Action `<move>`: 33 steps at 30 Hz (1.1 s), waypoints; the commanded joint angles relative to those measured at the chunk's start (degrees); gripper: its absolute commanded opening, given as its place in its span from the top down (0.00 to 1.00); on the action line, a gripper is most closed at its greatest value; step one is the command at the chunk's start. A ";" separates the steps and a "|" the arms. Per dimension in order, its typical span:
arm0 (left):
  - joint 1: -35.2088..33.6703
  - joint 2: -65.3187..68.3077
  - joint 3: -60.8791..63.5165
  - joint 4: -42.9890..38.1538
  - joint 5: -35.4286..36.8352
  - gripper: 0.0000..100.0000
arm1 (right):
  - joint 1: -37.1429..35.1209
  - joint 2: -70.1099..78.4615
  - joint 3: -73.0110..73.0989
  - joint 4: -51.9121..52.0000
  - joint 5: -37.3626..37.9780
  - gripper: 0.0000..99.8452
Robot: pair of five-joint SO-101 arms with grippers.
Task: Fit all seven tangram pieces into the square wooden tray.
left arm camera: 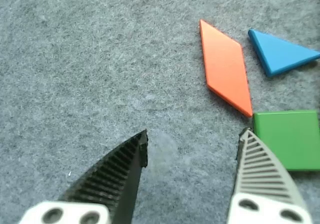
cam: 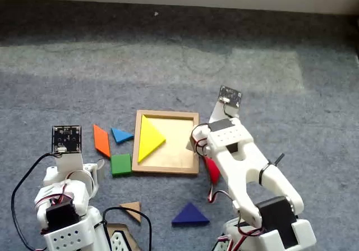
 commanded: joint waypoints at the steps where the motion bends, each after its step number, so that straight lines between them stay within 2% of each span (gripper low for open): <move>1: -0.66 -0.13 -0.48 -0.97 -0.44 0.71 | -0.48 0.66 -0.84 -0.75 0.62 0.60; 9: -0.66 -0.13 -0.48 -0.97 -0.44 0.71 | 3.91 -0.84 -0.75 -0.66 0.88 0.60; 22: -0.66 -0.13 -0.48 -0.97 -0.44 0.71 | 3.82 -0.31 -1.19 2.51 1.05 0.60; 29: -0.66 -0.13 -0.48 -0.88 -0.44 0.71 | 3.82 -0.31 -1.19 2.24 2.02 0.76; 33: -0.66 -0.13 -0.48 -0.88 -0.44 0.71 | 4.18 -0.84 -1.19 2.42 4.40 0.78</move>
